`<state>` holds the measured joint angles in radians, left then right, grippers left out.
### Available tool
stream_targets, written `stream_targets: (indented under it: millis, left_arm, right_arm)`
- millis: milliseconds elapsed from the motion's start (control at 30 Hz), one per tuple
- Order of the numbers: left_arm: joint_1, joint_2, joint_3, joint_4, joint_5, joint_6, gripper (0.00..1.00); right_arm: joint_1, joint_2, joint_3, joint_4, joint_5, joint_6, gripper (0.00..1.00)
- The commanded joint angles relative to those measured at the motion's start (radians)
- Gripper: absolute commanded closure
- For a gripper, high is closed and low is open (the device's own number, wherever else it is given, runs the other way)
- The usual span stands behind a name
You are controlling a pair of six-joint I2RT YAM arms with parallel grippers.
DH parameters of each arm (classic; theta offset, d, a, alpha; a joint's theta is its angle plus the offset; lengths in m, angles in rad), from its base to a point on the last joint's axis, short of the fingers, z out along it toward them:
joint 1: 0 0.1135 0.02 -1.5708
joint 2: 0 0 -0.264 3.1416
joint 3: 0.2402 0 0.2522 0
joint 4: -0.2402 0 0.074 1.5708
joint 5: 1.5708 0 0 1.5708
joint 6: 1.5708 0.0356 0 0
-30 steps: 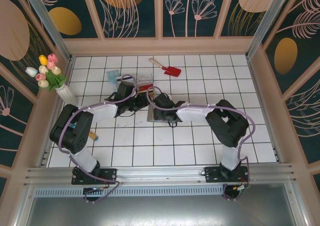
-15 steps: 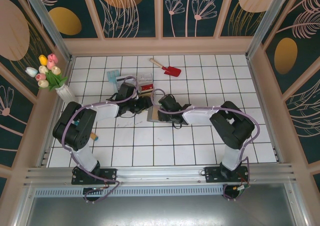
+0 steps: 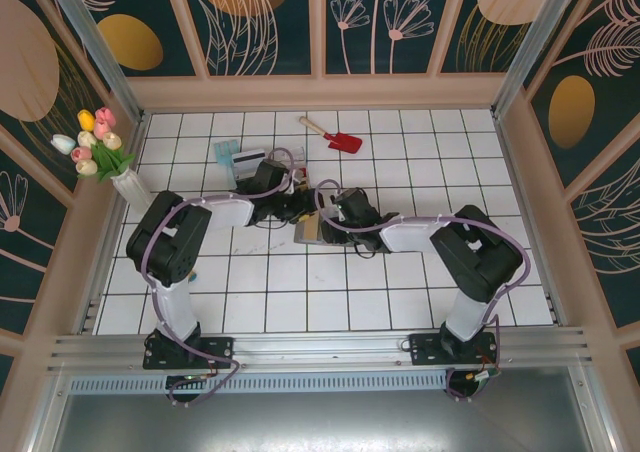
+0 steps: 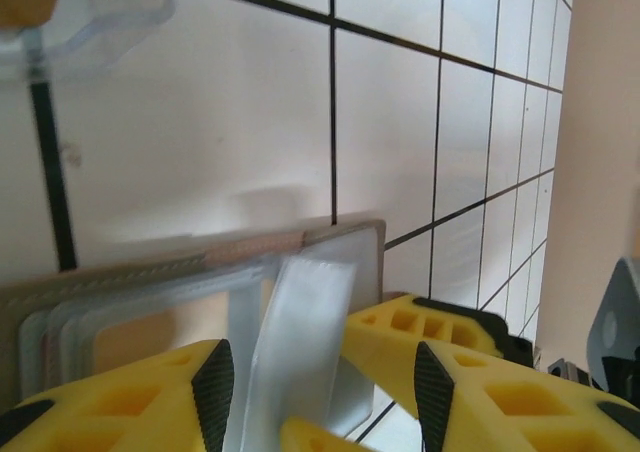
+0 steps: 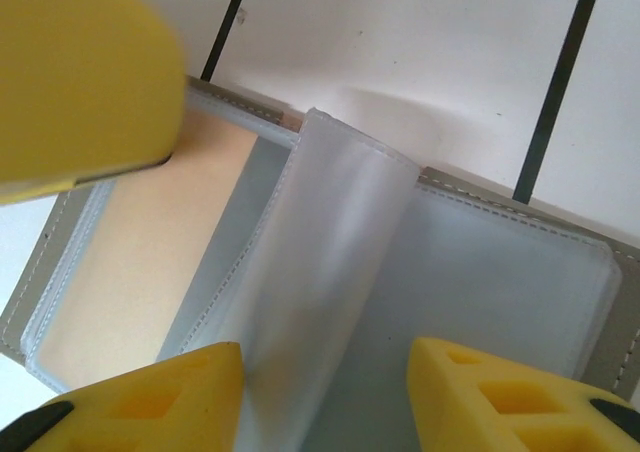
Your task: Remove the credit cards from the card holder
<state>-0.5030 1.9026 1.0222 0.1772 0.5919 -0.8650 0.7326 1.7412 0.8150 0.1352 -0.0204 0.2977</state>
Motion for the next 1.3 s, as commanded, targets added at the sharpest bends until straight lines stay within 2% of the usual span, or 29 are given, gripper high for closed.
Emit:
stream_targets:
  millis: [0, 133, 267, 467, 667, 933, 1267]
  left_arm:
    - [-0.012, 0.041, 0.049, -0.053, 0.008, 0.032, 0.46]
    - [-0.013, 0.052, 0.041, -0.045, 0.012, 0.026, 0.46]
    - [-0.013, 0.059, 0.042, -0.04, 0.02, 0.021, 0.43]
    - [-0.013, 0.072, 0.029, -0.016, 0.025, -0.01, 0.38]
    - [-0.013, 0.059, 0.014, 0.031, 0.058, -0.035, 0.38]
    - [-0.026, 0.007, -0.018, 0.143, 0.126, -0.097, 0.4]
    - [-0.122, 0.07, 0.045, 0.213, 0.127, -0.137, 0.39]
  right_arm:
    - [-0.025, 0.011, -0.048, -0.109, -0.017, -0.04, 0.51]
    - [-0.025, 0.007, -0.055, -0.093, -0.039, -0.046, 0.51]
    - [-0.034, -0.027, -0.071, -0.067, -0.084, -0.046, 0.45]
    - [-0.059, -0.142, -0.101, -0.018, -0.187, -0.042, 0.33]
    - [-0.08, -0.291, -0.094, -0.046, -0.224, -0.039, 0.28]
    - [-0.143, -0.472, -0.141, -0.06, -0.186, 0.02, 0.27]
    - [-0.245, -0.612, -0.202, -0.089, -0.094, 0.105, 0.28]
